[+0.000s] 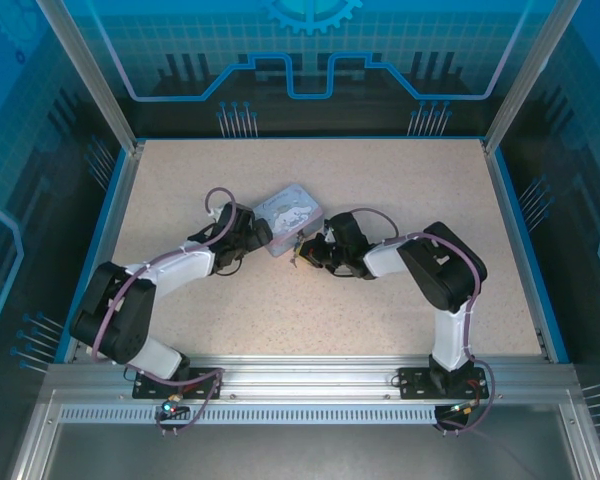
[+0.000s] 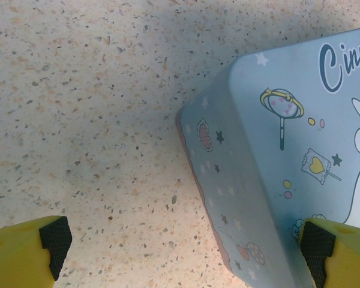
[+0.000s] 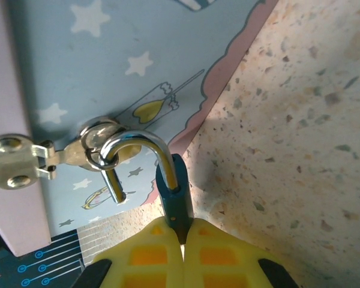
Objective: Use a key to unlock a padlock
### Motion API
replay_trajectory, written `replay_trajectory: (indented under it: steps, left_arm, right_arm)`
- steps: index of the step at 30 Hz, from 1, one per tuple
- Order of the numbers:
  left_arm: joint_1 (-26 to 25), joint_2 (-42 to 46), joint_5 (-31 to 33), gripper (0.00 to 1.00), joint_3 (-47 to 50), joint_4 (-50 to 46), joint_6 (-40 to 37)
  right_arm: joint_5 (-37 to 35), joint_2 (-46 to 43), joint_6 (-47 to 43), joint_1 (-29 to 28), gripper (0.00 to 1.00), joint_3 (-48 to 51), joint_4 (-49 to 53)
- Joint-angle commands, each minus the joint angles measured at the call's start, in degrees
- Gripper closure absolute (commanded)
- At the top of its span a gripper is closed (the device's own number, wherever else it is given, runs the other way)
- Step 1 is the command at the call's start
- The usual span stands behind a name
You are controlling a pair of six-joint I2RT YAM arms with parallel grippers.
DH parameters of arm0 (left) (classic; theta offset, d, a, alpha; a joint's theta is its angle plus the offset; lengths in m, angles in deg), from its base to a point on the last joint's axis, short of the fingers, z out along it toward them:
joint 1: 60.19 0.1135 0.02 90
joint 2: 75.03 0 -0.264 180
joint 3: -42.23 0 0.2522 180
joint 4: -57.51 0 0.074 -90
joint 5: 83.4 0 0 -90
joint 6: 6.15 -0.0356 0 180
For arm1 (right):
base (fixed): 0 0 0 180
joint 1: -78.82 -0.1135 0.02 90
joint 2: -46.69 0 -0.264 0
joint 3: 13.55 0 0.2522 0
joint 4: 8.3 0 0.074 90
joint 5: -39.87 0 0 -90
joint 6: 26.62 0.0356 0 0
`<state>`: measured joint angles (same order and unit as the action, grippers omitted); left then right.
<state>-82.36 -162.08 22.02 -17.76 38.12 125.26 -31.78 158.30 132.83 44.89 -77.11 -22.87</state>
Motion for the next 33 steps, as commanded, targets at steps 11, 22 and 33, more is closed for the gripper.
replay_trajectory:
  steps: [11,22,33]
  left_arm:
    - [0.37,-1.2,0.99,0.01,0.55,0.58,-1.25]
    - [0.32,-1.72,0.52,0.01,1.19,1.21,-0.98]
    - [0.29,-1.92,0.53,0.01,1.66,1.45,-0.9]
  right_arm:
    - [-1.91,-2.45,-0.28,1.97,1.0,-0.29,4.07]
    - [-3.76,-0.79,3.02,2.15,1.0,-2.77,1.09]
    - [-4.91,-0.12,3.62,3.91,1.0,-3.88,0.66]
